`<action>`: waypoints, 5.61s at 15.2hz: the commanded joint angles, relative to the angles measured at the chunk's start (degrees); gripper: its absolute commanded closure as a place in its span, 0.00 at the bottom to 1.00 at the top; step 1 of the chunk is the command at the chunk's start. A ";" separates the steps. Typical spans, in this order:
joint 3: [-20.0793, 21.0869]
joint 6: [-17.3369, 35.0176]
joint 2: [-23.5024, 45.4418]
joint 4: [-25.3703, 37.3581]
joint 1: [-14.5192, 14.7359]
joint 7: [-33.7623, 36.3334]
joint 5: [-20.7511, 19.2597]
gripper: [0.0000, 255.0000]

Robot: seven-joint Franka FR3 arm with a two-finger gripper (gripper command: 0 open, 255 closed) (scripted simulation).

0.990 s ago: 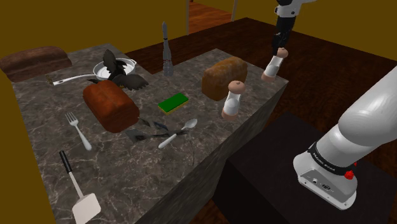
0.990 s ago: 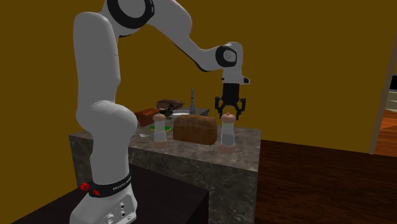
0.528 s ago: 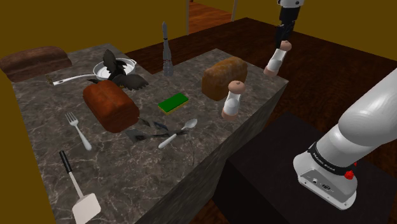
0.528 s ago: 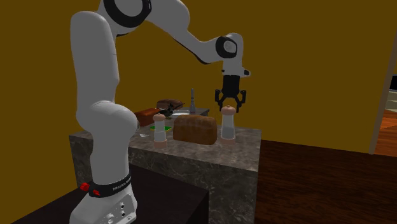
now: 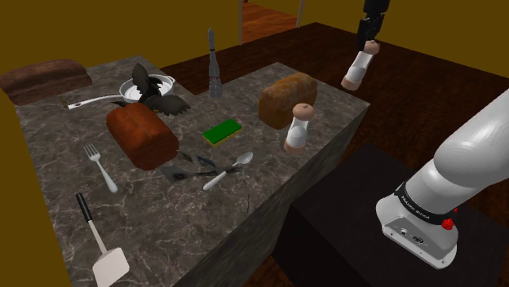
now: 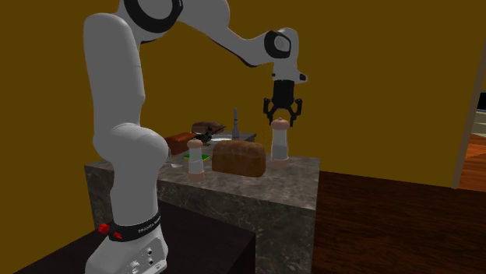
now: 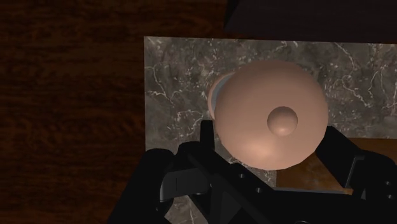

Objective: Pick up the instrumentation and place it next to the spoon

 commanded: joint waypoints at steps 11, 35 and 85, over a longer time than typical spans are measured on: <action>0.09 -9.27 0.03 9.33 0.07 -0.76 0.10 1.00; 5.30 -22.26 -6.96 14.76 4.43 7.81 0.02 1.00; 37.48 -9.58 -18.60 -8.74 20.32 54.11 16.17 1.00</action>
